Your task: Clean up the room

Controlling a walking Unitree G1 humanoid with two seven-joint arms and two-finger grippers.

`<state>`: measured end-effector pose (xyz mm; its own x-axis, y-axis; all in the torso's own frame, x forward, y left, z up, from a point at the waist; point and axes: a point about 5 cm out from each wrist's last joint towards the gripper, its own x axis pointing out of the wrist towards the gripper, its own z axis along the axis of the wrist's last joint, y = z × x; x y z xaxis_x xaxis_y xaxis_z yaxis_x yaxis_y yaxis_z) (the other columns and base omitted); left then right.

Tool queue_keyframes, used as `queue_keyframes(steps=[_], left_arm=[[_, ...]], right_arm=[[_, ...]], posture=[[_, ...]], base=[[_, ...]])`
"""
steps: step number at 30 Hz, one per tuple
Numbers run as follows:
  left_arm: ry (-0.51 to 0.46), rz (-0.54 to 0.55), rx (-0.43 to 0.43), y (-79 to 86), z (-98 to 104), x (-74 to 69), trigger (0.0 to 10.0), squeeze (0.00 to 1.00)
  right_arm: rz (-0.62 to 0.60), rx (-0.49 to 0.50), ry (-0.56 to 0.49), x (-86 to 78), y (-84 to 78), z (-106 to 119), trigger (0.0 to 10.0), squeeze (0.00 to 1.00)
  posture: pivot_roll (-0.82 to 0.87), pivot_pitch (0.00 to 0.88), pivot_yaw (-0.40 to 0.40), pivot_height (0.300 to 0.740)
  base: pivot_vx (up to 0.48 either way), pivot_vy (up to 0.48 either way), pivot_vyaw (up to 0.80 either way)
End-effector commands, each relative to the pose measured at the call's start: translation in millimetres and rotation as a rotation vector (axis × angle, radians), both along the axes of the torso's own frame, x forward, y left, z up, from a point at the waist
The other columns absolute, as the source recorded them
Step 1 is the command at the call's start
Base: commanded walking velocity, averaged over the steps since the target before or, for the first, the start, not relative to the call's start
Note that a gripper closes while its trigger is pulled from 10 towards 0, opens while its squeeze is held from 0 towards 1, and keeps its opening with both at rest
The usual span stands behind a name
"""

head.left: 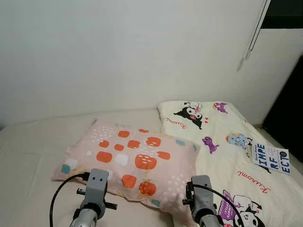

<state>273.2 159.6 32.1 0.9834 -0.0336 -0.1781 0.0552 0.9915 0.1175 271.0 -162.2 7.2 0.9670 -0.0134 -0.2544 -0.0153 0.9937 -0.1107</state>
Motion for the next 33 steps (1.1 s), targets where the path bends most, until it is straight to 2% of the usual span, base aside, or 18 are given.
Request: queue_keyframes(steps=[1, 4, 6, 8, 13, 28, 33], left_arm=[[0.006, -0.017, 0.005, -3.1, -0.5, -0.7, 10.0, 0.00], [0.003, -0.034, 0.032, -4.3, -0.3, -0.7, 10.0, 0.00], [0.023, -0.014, 0.002, -4.0, -2.6, -1.6, 10.0, 0.00], [0.033, 0.004, -0.032, -2.8, -3.6, -1.7, 10.0, 0.00], [0.036, -0.011, 0.013, -2.6, -3.5, -0.5, 10.0, 0.00], [0.024, 0.007, 0.017, -0.4, -1.6, 0.9, 10.0, 0.00], [0.018, 0.006, 0.018, -0.3, -0.8, 0.8, 10.0, 0.00]], right_arm=[[-0.014, 0.018, 0.006, -2.5, -0.5, -1.8, 10.0, 0.00], [-0.014, 0.017, 0.007, -2.3, -0.6, -1.8, 10.0, 0.00], [-0.014, 0.016, 0.009, -2.5, -0.5, -2.1, 10.0, 0.00], [-0.014, 0.015, 0.009, -2.6, -0.5, -2.2, 10.0, 0.00], [-0.013, 0.012, 0.014, -2.4, -0.7, -2.5, 10.0, 0.00], [-0.019, 0.014, 0.017, -2.1, -2.0, -2.4, 10.0, 0.00], [-0.020, 0.020, 0.015, -2.8, -2.5, -2.6, 10.0, 0.00]], posture=[[0.02, 0.114, -0.012, 0.740], [0.02, 0.114, -0.011, 0.740], [0.02, 0.115, -0.011, 0.740], [0.02, 0.115, -0.011, 0.740], [0.02, 0.115, -0.011, 0.740], [0.02, 0.113, -0.014, 0.735], [0.02, 0.109, -0.018, 0.715]], base=[[0.000, 0.000, 0.00], [0.000, -0.320, 0.00], [0.000, -0.480, 0.00], [0.000, 0.000, 0.00], [0.000, 0.000, 0.00], [0.000, 0.000, 0.00], [0.000, 0.000, 0.00]])
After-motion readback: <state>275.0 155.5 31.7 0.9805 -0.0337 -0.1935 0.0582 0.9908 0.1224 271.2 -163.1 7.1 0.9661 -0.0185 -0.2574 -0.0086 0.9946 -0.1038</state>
